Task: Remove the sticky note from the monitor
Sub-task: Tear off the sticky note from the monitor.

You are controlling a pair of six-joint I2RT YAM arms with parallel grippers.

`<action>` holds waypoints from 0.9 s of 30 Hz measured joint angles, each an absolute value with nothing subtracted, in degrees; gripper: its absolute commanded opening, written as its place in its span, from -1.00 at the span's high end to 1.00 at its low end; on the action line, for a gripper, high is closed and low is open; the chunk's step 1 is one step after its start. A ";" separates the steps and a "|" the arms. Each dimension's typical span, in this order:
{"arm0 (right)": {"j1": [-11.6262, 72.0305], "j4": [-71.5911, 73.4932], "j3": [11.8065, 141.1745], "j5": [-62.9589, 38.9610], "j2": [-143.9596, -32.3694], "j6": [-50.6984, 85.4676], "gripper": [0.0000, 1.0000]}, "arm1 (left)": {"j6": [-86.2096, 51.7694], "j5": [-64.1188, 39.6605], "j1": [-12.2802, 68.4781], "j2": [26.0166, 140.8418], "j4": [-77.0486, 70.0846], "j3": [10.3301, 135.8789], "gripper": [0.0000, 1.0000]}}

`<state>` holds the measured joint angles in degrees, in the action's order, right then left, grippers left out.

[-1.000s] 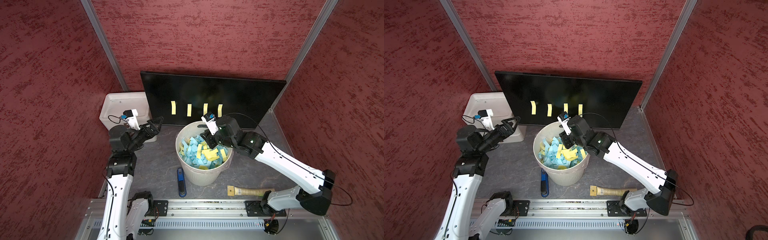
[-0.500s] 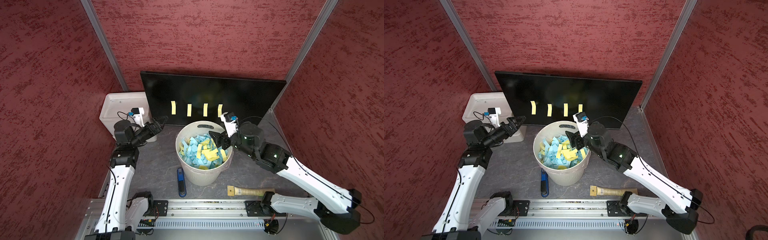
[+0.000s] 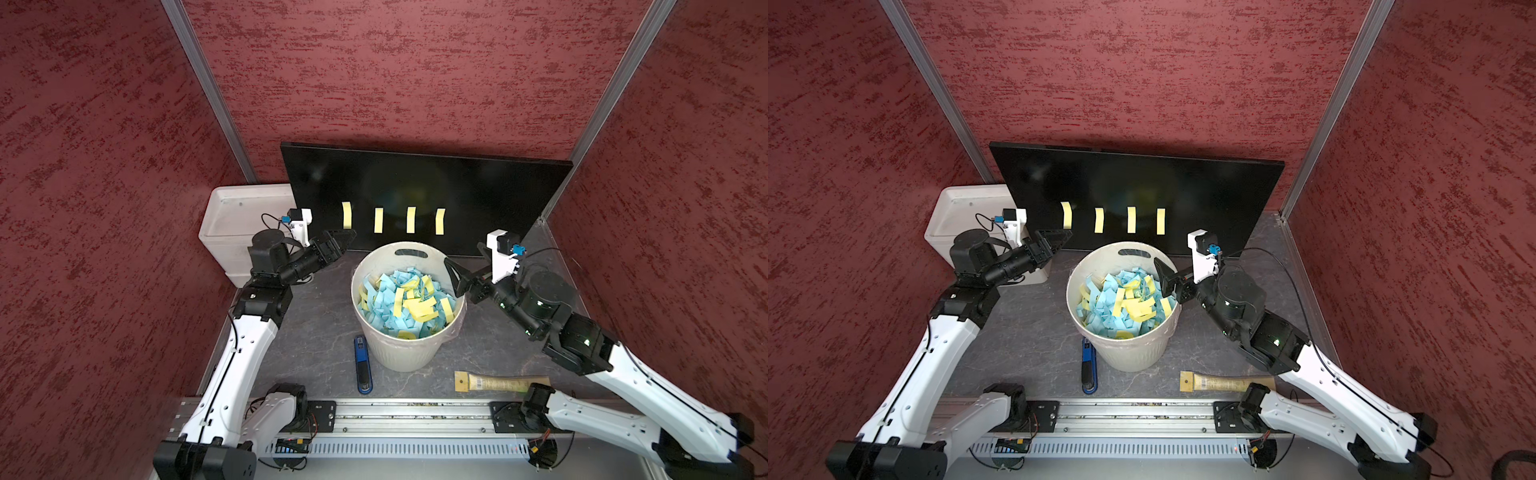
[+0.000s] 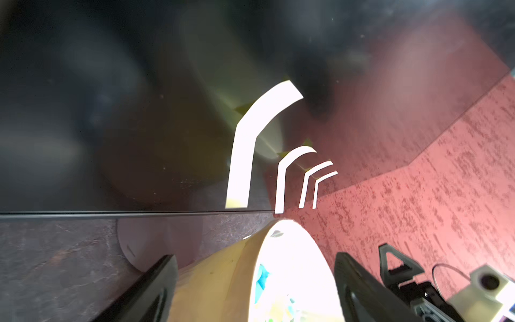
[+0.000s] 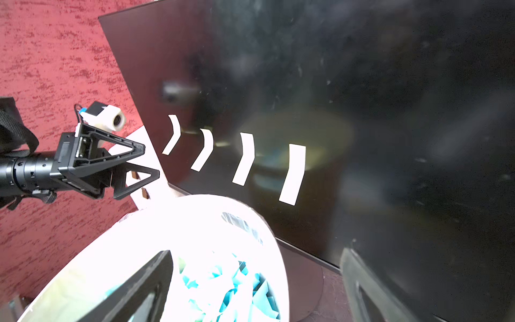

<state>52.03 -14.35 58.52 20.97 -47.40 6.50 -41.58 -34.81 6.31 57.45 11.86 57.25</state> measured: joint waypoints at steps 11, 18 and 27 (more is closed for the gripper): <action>52.03 -13.98 56.36 23.33 -43.81 7.22 -0.97 | -42.72 -26.13 9.06 59.57 8.71 57.52 -0.35; 52.03 -13.89 56.01 23.92 -42.89 7.27 -0.97 | -46.04 -25.21 8.99 62.02 4.43 57.52 0.02; 52.03 -13.96 55.75 24.51 -42.70 7.27 -0.97 | -48.07 -25.43 8.91 62.98 1.43 57.52 0.43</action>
